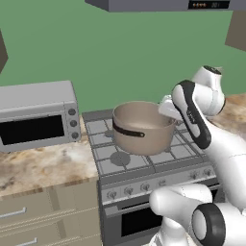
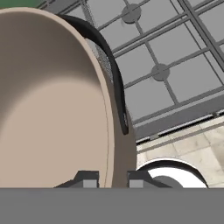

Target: Move the pot and pan from the stove into the sink.

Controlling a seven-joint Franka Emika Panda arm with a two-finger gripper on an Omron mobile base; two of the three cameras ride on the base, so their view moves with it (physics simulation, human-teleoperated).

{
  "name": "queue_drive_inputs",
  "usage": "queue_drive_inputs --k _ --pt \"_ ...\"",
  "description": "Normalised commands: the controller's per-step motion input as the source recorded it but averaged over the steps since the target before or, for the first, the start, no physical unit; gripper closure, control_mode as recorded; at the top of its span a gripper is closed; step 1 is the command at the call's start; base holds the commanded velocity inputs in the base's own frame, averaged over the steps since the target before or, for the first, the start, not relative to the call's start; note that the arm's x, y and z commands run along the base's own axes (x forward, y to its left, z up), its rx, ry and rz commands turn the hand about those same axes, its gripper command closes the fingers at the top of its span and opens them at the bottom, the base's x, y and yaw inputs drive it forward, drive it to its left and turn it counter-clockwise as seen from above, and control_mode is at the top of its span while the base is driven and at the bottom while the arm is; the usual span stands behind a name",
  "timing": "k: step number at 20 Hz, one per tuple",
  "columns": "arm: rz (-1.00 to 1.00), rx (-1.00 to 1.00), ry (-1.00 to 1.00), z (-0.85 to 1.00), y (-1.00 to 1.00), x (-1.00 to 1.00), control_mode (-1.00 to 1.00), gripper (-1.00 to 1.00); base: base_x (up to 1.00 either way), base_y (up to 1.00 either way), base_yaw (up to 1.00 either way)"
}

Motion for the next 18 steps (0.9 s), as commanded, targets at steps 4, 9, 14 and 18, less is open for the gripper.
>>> queue_drive_inputs --k 4,9,14,18 --pt "0.20 0.00 -0.09 0.00 -0.06 -0.74 -1.00 1.00 0.00 0.00 0.00" --pt "0.18 0.00 -0.17 0.00 -0.03 -0.63 -1.00 1.00 0.00 0.00 0.00" --pt "0.05 0.00 -0.41 -0.04 0.00 -0.08 -1.00 1.00 0.00 0.00 0.00" --pt "0.02 0.00 -0.15 0.00 0.00 0.00 -1.00 1.00 0.00 0.00 0.00"
